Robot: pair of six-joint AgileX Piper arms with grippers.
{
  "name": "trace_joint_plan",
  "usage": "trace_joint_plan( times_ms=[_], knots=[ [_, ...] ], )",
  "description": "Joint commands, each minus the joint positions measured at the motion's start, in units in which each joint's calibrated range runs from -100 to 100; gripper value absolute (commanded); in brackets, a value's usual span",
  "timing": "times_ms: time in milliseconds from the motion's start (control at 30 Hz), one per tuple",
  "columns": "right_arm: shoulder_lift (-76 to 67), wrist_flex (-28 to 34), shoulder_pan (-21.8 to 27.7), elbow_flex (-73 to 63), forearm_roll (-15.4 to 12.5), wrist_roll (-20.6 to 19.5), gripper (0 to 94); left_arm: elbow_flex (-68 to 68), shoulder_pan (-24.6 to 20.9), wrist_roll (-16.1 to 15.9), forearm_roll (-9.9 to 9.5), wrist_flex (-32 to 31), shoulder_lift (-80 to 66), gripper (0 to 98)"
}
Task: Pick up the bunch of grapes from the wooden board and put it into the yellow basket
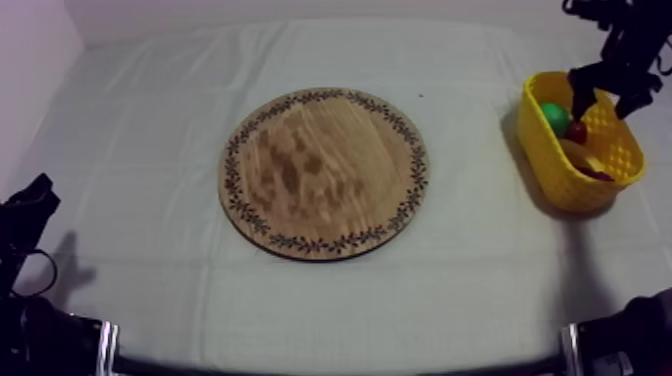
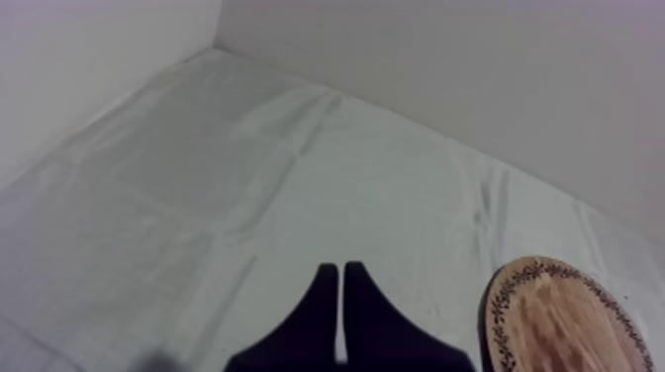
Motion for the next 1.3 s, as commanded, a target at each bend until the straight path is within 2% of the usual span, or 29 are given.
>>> trace_joint_plan(
  times_ms=[0, 267, 400, 533, 633, 733, 933, 1100, 1167, 1267],
  knots=[
    [-5.3, -5.3, 0.6, 2.9, -0.4, -1.0, 50.3, 0.0, 0.0, 0.0, 0.01, 0.0, 0.0, 0.0],
    [-19.8, -18.4, 1.7, 17.4, 0.8, -2.7, 37.3, 0.0, 0.0, 0.0, 0.01, 0.0, 0.0, 0.0],
    [-27.6, -26.7, 1.9, 26.6, 2.4, -3.4, 27.2, 0.0, 0.0, 0.0, 0.01, 0.0, 0.0, 0.0],
    [-35.9, -33.8, 1.9, 35.6, 2.5, -3.2, 17.0, 0.0, 0.0, 0.0, 0.01, 0.0, 0.0, 0.0],
    [-42.2, -37.8, 1.7, 41.3, 0.5, -2.0, 10.3, 0.0, 0.0, 0.0, 0.01, 0.0, 0.0, 0.0],
    [-48.4, -41.8, 1.0, 47.1, -2.4, 0.7, 4.1, 0.0, 0.0, 0.0, 0.01, 0.0, 0.0, 0.0],
    [-61.7, -48.6, 0.7, 59.5, -13.2, 9.3, 0.8, 0.0, 0.0, 0.0, 0.01, 0.0, 0.0, 0.0],
    [-72.6, -49.4, -0.9, 68.3, -18.7, 11.9, 0.4, 0.0, 0.0, 0.0, 0.01, 0.0, 0.0, 0.0],
    [-76.6, -47.7, -1.7, 70.2, -18.9, 10.8, 0.4, 0.0, 0.0, 0.0, 0.01, 0.0, 0.0, 0.0],
    [-82.1, -44.2, -3.5, 71.4, -17.3, 7.3, 0.3, 0.0, 0.0, 0.0, 0.01, 0.0, 0.0, 0.0]
  ],
)
